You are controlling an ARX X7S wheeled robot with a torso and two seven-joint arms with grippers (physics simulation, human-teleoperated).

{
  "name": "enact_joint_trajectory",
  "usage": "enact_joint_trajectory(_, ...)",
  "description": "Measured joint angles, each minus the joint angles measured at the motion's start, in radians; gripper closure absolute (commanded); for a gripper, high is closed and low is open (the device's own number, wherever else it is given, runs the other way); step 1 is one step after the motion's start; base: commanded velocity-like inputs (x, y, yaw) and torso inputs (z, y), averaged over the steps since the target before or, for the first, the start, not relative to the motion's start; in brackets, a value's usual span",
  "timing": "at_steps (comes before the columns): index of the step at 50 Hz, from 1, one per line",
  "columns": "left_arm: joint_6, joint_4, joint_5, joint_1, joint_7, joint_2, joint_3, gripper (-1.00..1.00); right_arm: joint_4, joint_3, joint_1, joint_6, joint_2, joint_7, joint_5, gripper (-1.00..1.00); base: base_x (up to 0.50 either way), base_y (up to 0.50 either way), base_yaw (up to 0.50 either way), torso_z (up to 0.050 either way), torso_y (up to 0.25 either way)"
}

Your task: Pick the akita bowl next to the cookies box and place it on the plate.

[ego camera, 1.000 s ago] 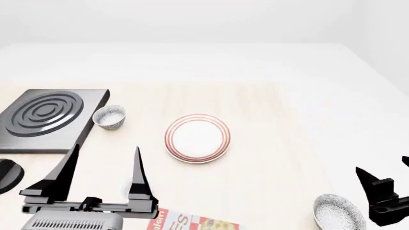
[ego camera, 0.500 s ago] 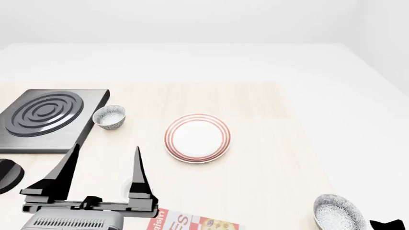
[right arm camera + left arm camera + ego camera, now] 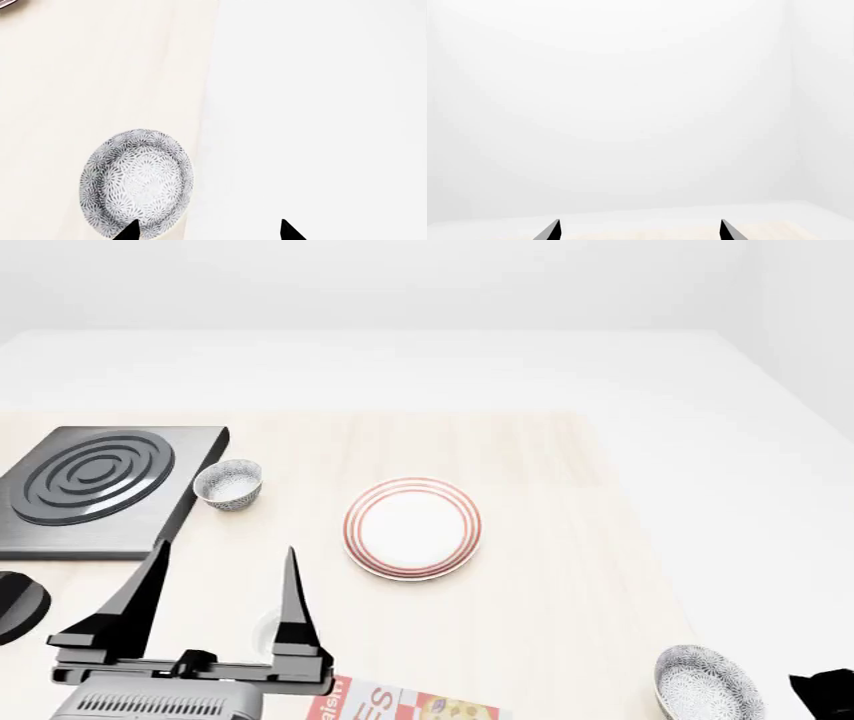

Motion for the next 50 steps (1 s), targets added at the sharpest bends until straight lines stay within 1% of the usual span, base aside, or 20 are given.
enact_joint_trajectory(13,0.001,-0.001,0.0,-0.001,-0.006,-0.006,0.007,-1.0,0.056,-0.17,0.034,-0.164,0.005,-0.011,-0.056,-1.0,0.0,0.0,0.0,0.0,0.0)
enact_joint_trajectory(25,0.001,0.0,-0.004,-0.001,-0.013,-0.013,0.009,-1.0,0.079,-0.343,0.087,-0.272,0.0,-0.032,-0.107,-1.0,0.0,0.0,0.0,0.0,0.0)
enact_joint_trajectory(38,0.0,0.002,-0.008,-0.002,-0.019,-0.019,0.012,-1.0,0.102,-0.51,0.186,-0.322,-0.029,-0.052,-0.159,-1.0,0.0,0.0,0.0,0.0,0.0)
enact_joint_trajectory(50,0.002,-0.001,-0.011,-0.004,-0.026,-0.024,0.015,-1.0,0.136,-0.628,0.286,-0.335,-0.072,-0.07,-0.224,-1.0,0.0,0.0,0.0,0.0,0.0)
